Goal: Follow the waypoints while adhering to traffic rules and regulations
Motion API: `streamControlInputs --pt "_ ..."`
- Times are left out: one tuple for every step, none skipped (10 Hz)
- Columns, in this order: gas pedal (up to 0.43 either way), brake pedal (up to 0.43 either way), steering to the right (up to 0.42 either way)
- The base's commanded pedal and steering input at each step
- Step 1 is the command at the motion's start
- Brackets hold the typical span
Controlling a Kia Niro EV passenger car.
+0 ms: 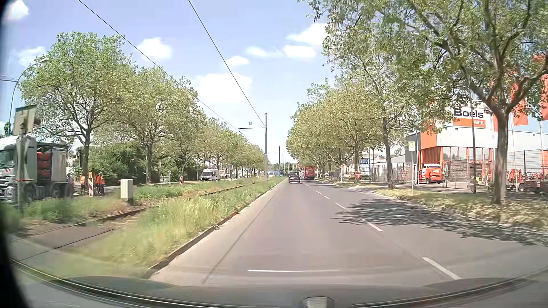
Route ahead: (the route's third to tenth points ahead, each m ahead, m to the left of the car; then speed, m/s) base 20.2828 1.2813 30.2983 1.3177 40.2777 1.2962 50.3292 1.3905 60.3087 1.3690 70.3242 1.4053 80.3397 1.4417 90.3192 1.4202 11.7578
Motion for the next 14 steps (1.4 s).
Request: streamControlInputs --pt "0.098 0.03 0.003" --pt "0.098 0.03 0.002" --pt "0.098 0.03 0.003" --pt "0.098 0.03 0.003" --pt "0.098 0.03 0.003" --pt "0.098 0.03 0.002" --pt "0.098 0.03 0.002" --pt "0.098 0.03 0.002" --pt "0.098 0.03 0.002" --pt "0.098 0.03 0.002" --pt "0.098 0.03 0.002" --pt "0.098 0.03 0.003" --pt "0.098 0.03 0.002" --pt "0.098 0.03 0.002"
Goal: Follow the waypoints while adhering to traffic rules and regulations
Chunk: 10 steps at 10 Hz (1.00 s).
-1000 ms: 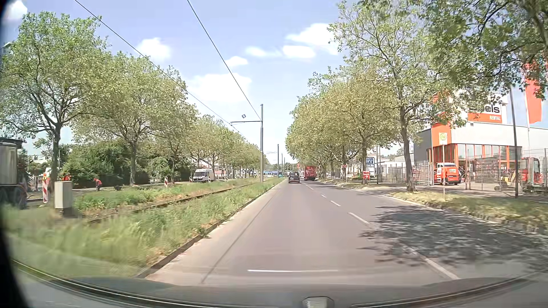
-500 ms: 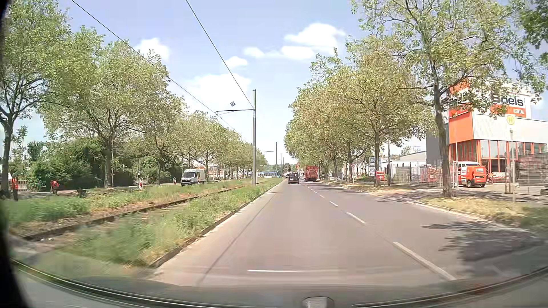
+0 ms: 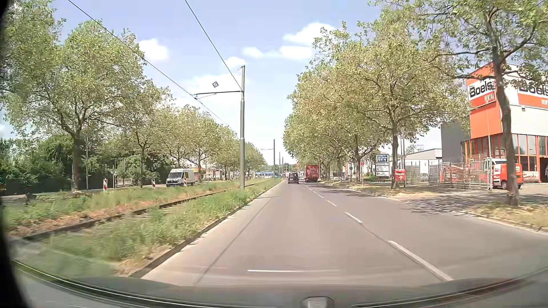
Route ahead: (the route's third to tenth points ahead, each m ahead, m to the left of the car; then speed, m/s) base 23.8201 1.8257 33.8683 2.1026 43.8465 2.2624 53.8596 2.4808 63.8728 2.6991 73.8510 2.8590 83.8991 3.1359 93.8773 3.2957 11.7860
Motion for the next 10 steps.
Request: streamControlInputs --pt "0.098 0.03 0.002" --pt "0.098 0.03 0.002" --pt "0.098 0.03 0.003" --pt "0.098 0.03 0.002" --pt "0.098 0.03 0.002" --pt "0.098 0.03 0.002" --pt "0.098 0.03 0.003" --pt "0.098 0.03 0.002" --pt "0.098 0.03 0.002" --pt "0.098 0.03 0.0"
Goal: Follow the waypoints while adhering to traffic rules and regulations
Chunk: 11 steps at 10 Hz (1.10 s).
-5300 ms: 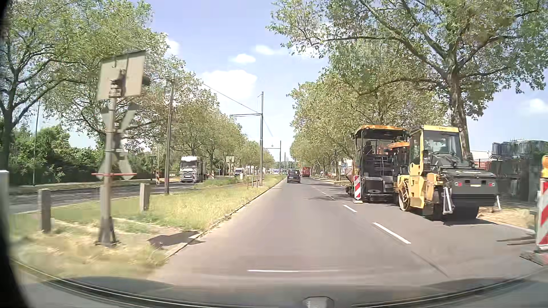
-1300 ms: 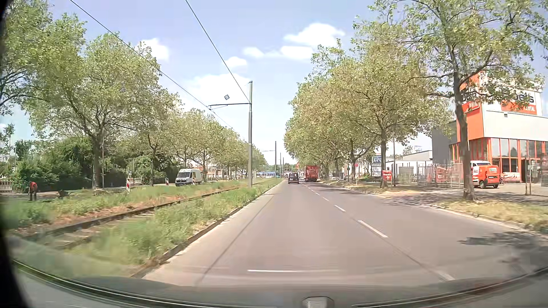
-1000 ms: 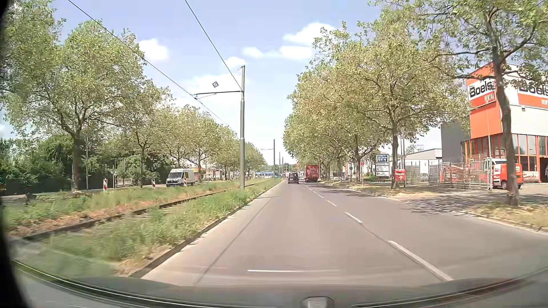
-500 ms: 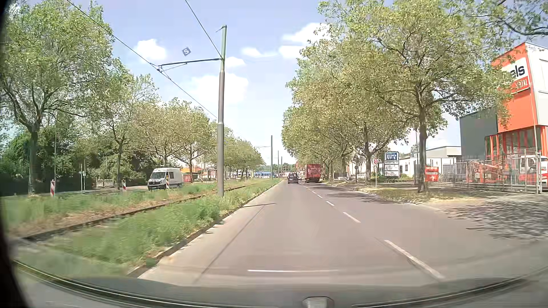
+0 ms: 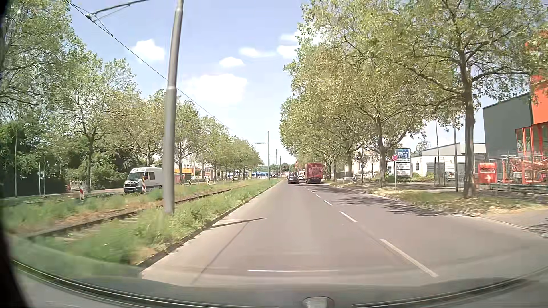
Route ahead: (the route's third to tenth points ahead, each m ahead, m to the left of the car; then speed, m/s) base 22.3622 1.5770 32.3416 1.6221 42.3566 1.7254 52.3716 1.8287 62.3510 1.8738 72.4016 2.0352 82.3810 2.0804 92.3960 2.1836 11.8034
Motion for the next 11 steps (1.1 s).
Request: streamControlInputs --pt "0.098 0.03 -0.003" --pt "0.098 0.03 -0.006" --pt "0.098 0.03 -0.006" --pt "0.098 0.03 -0.006" --pt "0.098 0.03 -0.006" --pt "0.098 0.03 -0.005" --pt "0.098 0.03 -0.004" --pt "0.098 0.03 -0.003" --pt "0.098 0.03 -0.002" --pt "0.098 0.03 -0.001" --pt "0.098 0.03 -0.002"
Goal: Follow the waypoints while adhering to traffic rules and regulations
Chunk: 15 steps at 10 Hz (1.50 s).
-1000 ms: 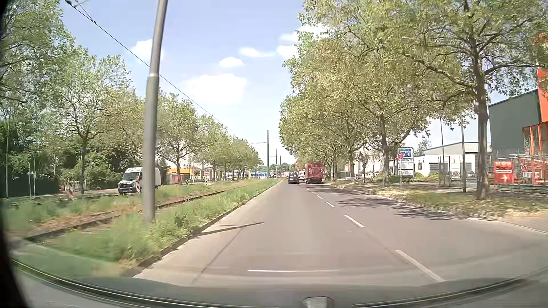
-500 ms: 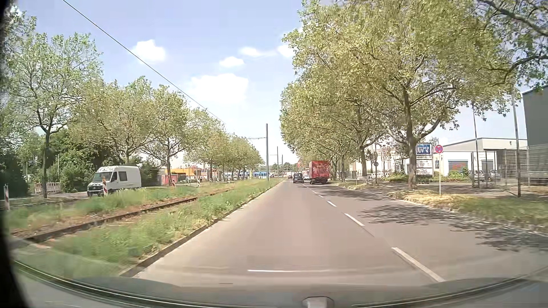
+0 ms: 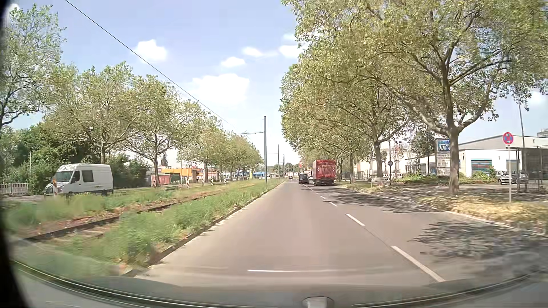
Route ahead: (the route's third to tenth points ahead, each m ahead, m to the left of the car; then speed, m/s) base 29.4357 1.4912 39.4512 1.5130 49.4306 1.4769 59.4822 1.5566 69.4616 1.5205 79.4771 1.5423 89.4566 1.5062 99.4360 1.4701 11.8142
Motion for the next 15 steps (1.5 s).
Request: streamControlInputs --pt "0.098 0.03 -0.001" --pt "0.098 0.03 -0.001" --pt "0.098 0.03 -0.001" --pt "0.098 0.03 -0.001" --pt "0.098 0.03 -0.001" --pt "0.098 0.03 0.0" --pt "0.098 0.03 0.0" --pt "0.098 0.03 0.0" --pt "0.098 0.03 0.0" --pt "0.098 0.03 0.0" --pt "0.098 0.03 0.0" --pt "0.098 0.03 0.0" --pt "0.098 0.03 0.0" --pt "0.098 0.03 0.0" --pt "0.098 0.03 0.0"
